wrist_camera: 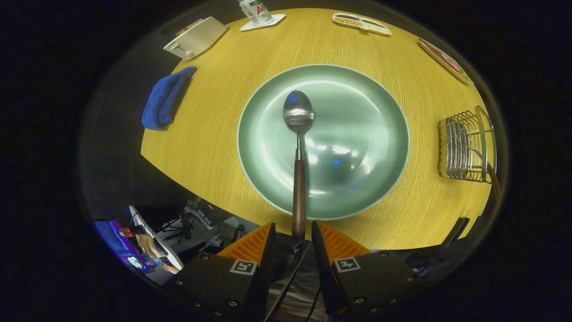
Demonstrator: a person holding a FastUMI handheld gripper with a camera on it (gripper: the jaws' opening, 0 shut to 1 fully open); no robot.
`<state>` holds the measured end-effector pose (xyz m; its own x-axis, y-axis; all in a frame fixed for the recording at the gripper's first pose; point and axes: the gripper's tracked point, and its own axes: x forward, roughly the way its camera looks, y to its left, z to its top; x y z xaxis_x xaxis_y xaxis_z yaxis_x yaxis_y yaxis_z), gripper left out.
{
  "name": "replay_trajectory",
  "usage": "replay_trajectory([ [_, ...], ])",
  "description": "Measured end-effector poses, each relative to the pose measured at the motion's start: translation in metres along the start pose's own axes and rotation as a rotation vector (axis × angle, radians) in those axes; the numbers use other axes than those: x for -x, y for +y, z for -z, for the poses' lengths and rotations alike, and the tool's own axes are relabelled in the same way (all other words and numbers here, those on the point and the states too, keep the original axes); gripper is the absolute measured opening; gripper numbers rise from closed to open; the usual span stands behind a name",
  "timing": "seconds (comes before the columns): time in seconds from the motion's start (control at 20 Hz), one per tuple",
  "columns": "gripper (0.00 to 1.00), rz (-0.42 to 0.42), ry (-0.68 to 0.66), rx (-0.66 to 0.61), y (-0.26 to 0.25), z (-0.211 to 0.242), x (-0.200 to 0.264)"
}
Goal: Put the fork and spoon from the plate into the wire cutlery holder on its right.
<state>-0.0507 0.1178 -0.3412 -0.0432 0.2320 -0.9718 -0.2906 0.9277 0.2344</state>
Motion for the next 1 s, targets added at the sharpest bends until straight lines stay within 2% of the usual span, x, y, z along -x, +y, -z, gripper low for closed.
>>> replay_trajectory([
  [0.55,0.49,-0.033,0.001,-0.019,0.009,0.0,-0.011],
  [0.65,0.23,-0.028,0.002,-0.037,0.003,-0.002,-0.012],
  [0.7,0.16,-0.036,0.001,-0.024,0.003,0.0,-0.008],
  [0.75,0.16,-0.012,-0.027,-0.017,-0.002,-0.003,-0.003],
  [0.8,0.05,0.011,-0.028,0.035,-0.008,-0.001,-0.004],
  [1.0,0.05,0.05,-0.059,0.145,-0.023,-0.001,0.026],
])
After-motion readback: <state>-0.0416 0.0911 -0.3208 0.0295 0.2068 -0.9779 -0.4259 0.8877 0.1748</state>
